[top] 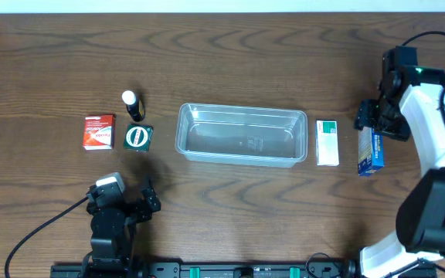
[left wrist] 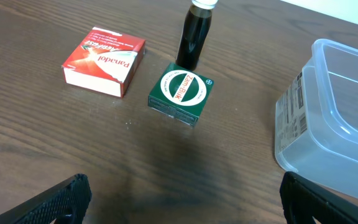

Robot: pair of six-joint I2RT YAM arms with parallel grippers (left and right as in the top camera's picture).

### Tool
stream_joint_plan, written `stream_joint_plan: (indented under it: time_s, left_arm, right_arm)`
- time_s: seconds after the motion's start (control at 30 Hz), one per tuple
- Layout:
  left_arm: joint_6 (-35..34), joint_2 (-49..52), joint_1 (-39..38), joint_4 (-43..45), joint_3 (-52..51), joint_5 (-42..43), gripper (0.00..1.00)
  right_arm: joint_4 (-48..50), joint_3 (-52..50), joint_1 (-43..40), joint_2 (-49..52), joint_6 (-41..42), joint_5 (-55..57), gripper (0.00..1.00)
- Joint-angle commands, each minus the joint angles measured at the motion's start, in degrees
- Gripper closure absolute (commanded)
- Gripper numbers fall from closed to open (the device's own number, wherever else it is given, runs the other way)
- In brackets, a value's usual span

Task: Pack container
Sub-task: 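Grasp the blue medicine box with the right gripper, then carry the blue box over the container and lower it inside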

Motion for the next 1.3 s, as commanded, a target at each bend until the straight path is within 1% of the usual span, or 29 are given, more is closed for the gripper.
stream_joint_plan:
  time_s: [0.0,0.03,0.13,0.2,0.27,0.37,0.47,0.57,0.7,0.8,0.83,0.9,0.97,1.1,1.27]
  left_arm:
    - [0.76,0.02,0.24,0.04,-0.87,-0.07,0.02]
    - [0.76,0.02,0.24,0.07,-0.85,-0.07,0.02]
    - [0.74,0.02,0.24,0.04,-0.87,-0.07,0.02]
    - [0.74,0.02,0.24,0.04,-0.85,-0.07,0.02]
    - [0.76,0.02,0.24,0.07,-0.85,-0.07,0.02]
    - [0.74,0.02,0.24,0.07,-0.87,-0.07,0.02]
    - [0.76,0.02,0.24,0.04,-0.85,-0.07,0.02]
    - [0.74,0.02,0.24,0.04,-0.87,-0.09,0.02]
    - [0.74,0.02,0.24,0.04,-0.87,-0.07,0.02]
    - [0.74,0.02,0.24,0.07,-0.85,-0.07,0.02]
    - [0.76,0.02,0.24,0.07,-0.87,-0.09,0.02]
    - [0.74,0.02,0.24,0.07,-0.87,-0.07,0.02]
    - [0.74,0.02,0.24,0.07,-0.87,-0.07,0.02]
    - [0.74,0.02,0.24,0.04,-0.87,-0.07,0.02]
    - [0.74,0.02,0.24,0.04,-0.85,-0.07,0.02]
  right_arm:
    - [0.68,-0.87,-0.35,1.70,0.81,-0.48,0.37]
    - [1.01,-1.09,-0.35,2.12,1.18,-0.46,0.38]
    - [1.57,-1.18,-0.35,2.54,1.36,-0.46,0.50]
    - [2.12,-1.18,-0.35,2.32,1.33,-0.44,0.52]
    - [2.38,-1.18,-0.35,2.32,1.33,-0.44,0.57]
    - [2.25,-1.18,-0.35,2.32,1.27,-0.42,0.72]
    - [1.62,-1.16,-0.33,1.97,0.79,0.13,0.74]
    - [1.05,-0.85,-0.24,-0.33,-2.12,1.29,0.75]
    - [0.61,-0.15,0.42,-5.90,-4.61,1.09,0.81]
    - [0.90,-0.13,1.68,-11.89,-6.34,1.01,0.87]
    - [1.29,-0.13,3.10,-16.11,-8.74,0.90,0.92]
    - [1.99,-0.13,5.07,-19.93,-12.81,-1.11,0.96]
    - [3.15,-0.13,7.67,-23.52,-18.62,-5.33,0.99]
    - [6.47,-0.13,14.45,-28.70,-27.28,-11.02,0.99]
    - [8.74,-0.15,23.30,-29.86,-40.04,-17.62,0.99]
